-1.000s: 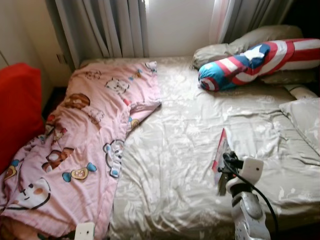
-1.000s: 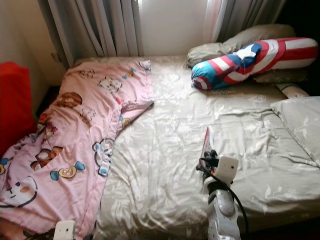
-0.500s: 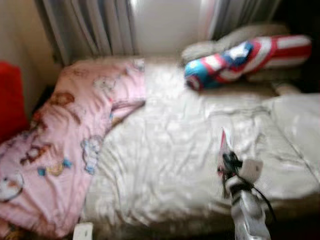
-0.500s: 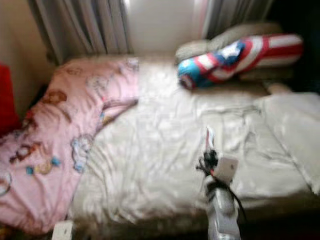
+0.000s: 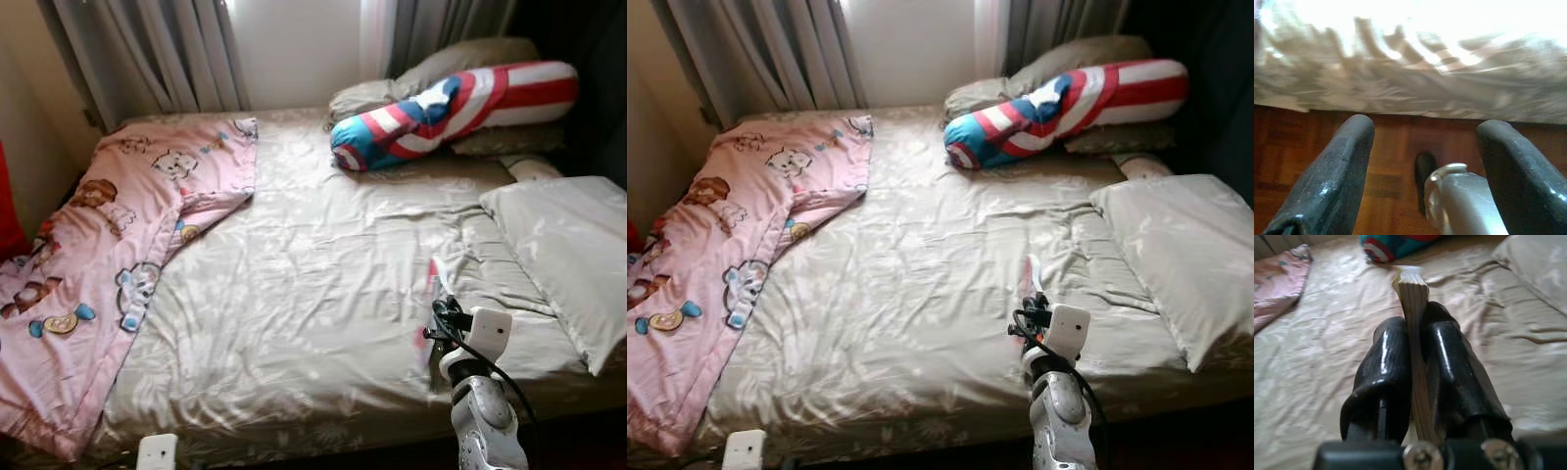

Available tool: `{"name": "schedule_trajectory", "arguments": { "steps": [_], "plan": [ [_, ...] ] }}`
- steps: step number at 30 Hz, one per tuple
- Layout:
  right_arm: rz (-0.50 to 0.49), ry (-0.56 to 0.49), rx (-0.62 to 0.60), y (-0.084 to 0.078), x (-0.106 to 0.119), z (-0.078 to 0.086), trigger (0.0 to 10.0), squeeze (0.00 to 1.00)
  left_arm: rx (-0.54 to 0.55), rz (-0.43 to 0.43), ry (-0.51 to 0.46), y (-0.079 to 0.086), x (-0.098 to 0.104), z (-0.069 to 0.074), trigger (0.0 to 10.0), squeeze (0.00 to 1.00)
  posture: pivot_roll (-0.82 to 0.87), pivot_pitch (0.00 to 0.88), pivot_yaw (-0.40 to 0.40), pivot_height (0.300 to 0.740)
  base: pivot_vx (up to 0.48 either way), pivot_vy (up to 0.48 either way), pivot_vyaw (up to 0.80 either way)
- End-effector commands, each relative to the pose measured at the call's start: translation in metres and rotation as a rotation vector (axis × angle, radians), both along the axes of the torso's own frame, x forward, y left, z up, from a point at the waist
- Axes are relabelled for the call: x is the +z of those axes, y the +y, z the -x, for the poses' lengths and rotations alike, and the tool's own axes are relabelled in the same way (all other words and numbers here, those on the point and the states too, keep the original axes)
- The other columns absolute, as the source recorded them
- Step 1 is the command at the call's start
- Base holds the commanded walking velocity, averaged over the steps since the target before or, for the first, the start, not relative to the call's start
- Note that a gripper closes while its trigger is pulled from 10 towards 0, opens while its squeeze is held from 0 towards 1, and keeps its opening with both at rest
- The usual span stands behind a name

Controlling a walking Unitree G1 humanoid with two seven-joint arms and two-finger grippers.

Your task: Clean up the room

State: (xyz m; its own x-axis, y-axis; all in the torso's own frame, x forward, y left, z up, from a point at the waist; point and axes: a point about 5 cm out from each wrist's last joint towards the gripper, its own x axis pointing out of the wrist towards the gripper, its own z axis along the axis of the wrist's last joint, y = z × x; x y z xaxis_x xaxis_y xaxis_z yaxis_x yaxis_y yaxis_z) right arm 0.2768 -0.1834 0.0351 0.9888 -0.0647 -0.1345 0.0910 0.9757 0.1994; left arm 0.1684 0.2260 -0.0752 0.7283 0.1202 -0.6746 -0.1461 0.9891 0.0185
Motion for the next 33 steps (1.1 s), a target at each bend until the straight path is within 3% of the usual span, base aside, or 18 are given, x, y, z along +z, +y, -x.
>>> {"name": "schedule_trajectory", "arguments": {
  "steps": [1, 15, 33],
  "plan": [
    [0.002, -0.062, 0.02, 0.0056, 0.0126, -0.0076, 10.0, 0.0, -0.005, -0.002, 0.034, 0.0015, -0.0039, 0.0084, 10.0, 0.0, -0.07, 0.061, 0.013, 0.74, 0.0, -0.319, 0.0],
    [0.013, -0.062, 0.025, 0.0062, 0.0126, -0.0073, 10.0, 0.0, -0.008, -0.003, 0.036, 0.002, -0.0038, 0.0084, 10.0, 0.0, -0.08, 0.063, 0.013, 0.74, 0.0, -0.313, 0.0],
    [0.012, -0.054, 0.039, 0.0078, 0.0116, -0.007, 10.0, 0.0, 0.004, 0.015, 0.046, 0.002, -0.0049, 0.0097, 10.0, 0.0, -0.08, 0.064, 0.012, 0.74, 0.0, 0.0, 0.0]
  ]
}}
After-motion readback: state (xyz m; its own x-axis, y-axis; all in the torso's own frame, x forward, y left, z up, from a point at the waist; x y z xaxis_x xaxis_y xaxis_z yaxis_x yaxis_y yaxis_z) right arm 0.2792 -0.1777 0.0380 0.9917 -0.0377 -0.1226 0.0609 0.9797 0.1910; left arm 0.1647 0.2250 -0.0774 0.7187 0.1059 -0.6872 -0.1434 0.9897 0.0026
